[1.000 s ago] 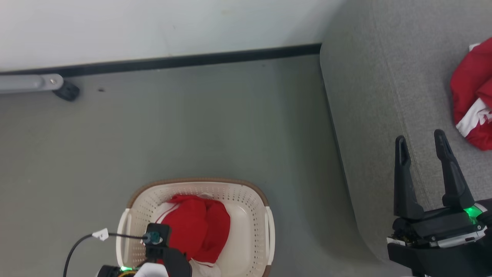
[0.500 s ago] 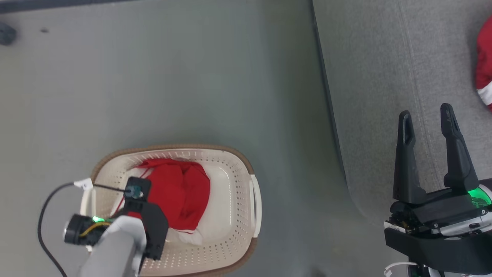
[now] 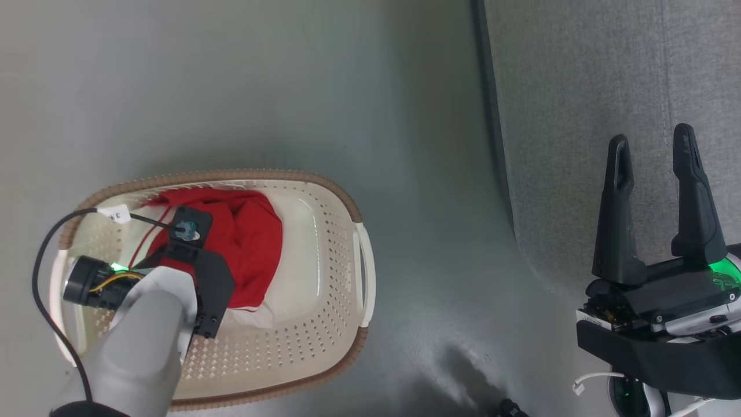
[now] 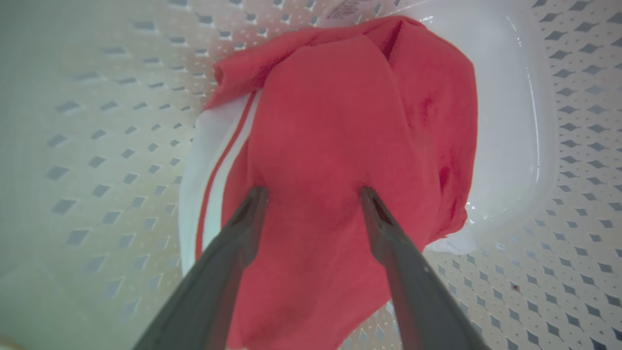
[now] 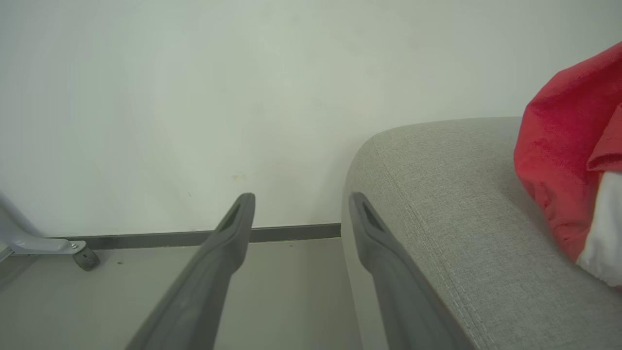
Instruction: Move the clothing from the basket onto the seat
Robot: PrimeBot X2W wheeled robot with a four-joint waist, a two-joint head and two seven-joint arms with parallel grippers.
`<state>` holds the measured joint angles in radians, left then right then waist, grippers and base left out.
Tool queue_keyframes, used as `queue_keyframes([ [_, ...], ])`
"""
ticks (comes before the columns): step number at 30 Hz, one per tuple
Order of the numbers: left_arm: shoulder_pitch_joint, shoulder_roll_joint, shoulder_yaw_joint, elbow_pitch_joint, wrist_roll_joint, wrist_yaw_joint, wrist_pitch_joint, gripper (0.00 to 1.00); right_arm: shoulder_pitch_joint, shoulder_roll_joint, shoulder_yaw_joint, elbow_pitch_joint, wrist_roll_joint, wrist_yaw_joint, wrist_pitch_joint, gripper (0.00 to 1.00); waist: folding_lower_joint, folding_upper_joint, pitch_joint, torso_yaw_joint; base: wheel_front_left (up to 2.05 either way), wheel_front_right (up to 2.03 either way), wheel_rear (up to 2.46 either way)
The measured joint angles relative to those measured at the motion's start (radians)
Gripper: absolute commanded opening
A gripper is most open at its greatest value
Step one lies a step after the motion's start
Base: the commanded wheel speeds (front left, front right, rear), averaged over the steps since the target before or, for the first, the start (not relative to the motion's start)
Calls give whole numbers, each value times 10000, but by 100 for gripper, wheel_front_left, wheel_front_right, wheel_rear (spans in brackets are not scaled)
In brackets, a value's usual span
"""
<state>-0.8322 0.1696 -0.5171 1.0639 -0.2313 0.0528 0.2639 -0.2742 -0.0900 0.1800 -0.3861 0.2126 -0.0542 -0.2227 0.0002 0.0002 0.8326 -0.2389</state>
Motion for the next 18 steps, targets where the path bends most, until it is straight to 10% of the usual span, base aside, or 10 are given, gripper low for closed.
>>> queue_keyframes([
  [10, -592, 155, -58, 585, 59, 12, 71, 100, -128, 73, 84, 46, 2, -46, -90, 100, -1, 0, 907, -309, 0, 0, 0],
  [11, -640, 157, -58, 631, 59, 13, 71, 85, -169, 79, 96, 52, 2, -46, -92, 100, -1, -1, 974, -332, 0, 0, 0],
  [14, -708, 163, -58, 777, 77, 21, 54, 0, -274, 90, 111, 90, 2, -46, -167, 100, -1, 0, 1148, -394, 0, 0, 0],
  [18, -729, 176, -61, 993, 128, 100, -31, 0, -288, 109, 155, 228, 2, -46, -173, 100, -1, 0, 1264, -457, 0, 0, 0],
])
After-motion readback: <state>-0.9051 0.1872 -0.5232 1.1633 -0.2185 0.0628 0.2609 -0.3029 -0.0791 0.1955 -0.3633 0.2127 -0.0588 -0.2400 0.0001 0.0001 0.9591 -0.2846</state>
